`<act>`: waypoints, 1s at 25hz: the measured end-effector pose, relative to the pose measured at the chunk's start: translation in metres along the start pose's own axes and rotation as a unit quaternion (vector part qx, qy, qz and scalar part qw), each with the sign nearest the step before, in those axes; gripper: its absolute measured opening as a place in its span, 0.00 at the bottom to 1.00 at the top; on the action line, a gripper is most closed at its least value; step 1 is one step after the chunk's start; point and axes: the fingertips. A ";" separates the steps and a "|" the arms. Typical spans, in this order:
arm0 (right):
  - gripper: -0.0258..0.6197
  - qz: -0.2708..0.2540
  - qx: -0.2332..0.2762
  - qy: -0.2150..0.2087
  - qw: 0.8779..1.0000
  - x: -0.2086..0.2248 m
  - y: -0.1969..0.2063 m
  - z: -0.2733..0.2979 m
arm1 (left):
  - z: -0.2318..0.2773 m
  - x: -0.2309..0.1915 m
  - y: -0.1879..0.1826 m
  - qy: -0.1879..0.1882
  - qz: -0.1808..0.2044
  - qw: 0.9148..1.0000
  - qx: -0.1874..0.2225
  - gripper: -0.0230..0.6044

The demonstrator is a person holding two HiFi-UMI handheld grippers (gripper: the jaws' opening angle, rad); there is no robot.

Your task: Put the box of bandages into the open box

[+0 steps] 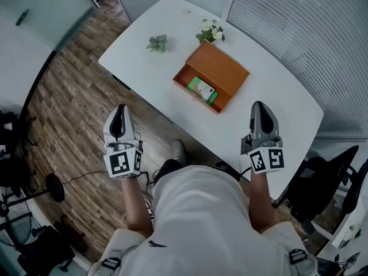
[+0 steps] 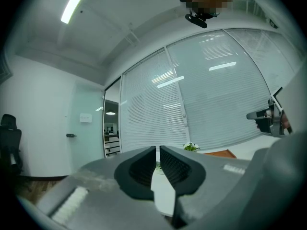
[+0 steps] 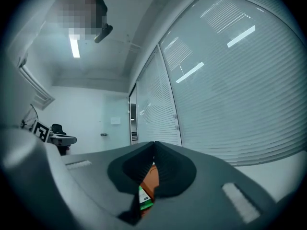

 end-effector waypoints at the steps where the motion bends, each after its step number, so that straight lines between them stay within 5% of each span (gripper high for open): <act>1: 0.04 -0.007 -0.004 -0.002 1.000 0.000 0.001 0.000 | -0.001 0.000 0.000 -0.001 0.000 1.000 0.000 0.09; 10: 0.04 -0.067 -0.031 -0.025 0.997 -0.012 0.002 -0.001 | -0.005 0.006 -0.002 0.000 0.009 1.000 -0.001 0.09; 25: 0.04 -0.063 -0.035 -0.031 0.997 -0.013 0.001 -0.007 | -0.011 0.011 -0.002 0.001 0.011 1.000 -0.001 0.09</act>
Point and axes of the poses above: the fingertips, and each gripper's own axes: z forward along the fingers, x to its right, y out of its underside, and after that the axes turned 5 degrees about -z, right-handed
